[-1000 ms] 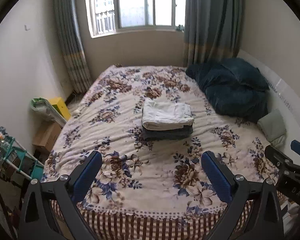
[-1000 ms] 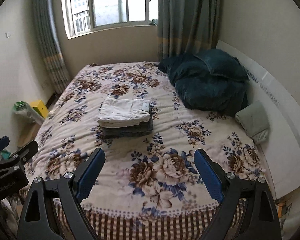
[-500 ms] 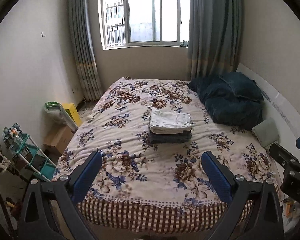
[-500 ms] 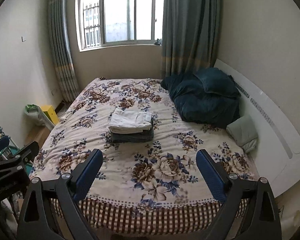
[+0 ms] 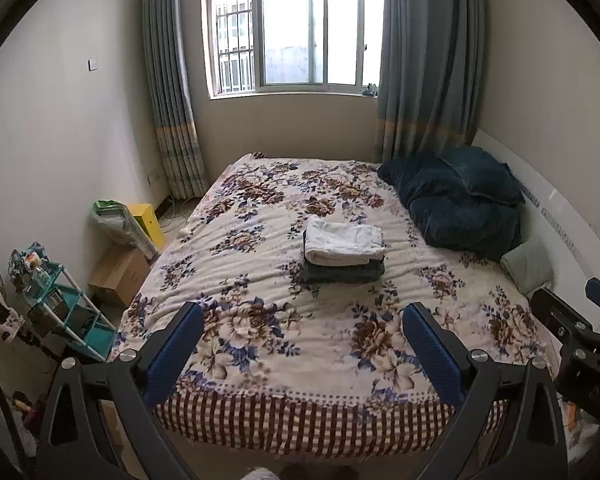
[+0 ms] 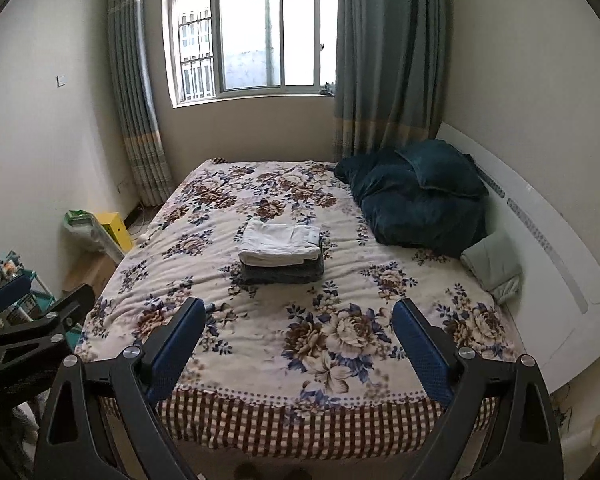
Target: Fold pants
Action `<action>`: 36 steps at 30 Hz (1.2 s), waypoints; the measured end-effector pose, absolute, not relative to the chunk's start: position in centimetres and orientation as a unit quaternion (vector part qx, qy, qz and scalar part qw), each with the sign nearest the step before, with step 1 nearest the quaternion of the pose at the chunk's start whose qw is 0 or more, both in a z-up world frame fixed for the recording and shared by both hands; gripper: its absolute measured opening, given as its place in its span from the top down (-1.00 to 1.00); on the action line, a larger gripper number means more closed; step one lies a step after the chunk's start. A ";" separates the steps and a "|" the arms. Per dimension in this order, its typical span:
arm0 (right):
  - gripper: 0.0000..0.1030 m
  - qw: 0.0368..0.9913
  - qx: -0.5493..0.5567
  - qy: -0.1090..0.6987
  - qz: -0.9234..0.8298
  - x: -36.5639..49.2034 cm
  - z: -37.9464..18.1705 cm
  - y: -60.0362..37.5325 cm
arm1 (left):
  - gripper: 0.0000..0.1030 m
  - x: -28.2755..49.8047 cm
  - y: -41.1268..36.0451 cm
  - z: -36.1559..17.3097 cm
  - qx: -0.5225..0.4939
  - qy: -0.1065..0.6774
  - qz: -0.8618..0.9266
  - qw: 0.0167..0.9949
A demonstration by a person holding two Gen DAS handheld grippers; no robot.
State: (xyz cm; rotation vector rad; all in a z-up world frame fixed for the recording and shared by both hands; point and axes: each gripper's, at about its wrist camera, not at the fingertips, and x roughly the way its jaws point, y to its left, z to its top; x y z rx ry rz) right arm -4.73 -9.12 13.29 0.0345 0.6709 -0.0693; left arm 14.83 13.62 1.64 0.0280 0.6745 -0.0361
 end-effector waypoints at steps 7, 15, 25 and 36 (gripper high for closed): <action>-0.88 0.948 0.020 0.311 -0.070 -0.9 13.0 -9.9 | -1.00 18.4 13.3 0.9 0.025 0.317 -0.004 0.948; -0.89 0.939 0.021 0.328 -0.107 5.2 10.5 -11.7 | -1.00 23.1 12.1 -1.2 0.030 0.336 0.000 0.941; -0.89 0.932 0.012 0.341 -0.123 10.6 8.3 -13.2 | -1.00 27.0 10.5 -2.9 0.047 0.352 0.009 0.935; -0.89 0.932 0.004 0.347 -0.109 12.8 7.0 -12.5 | -1.00 28.3 10.4 -2.7 0.049 0.350 0.018 0.935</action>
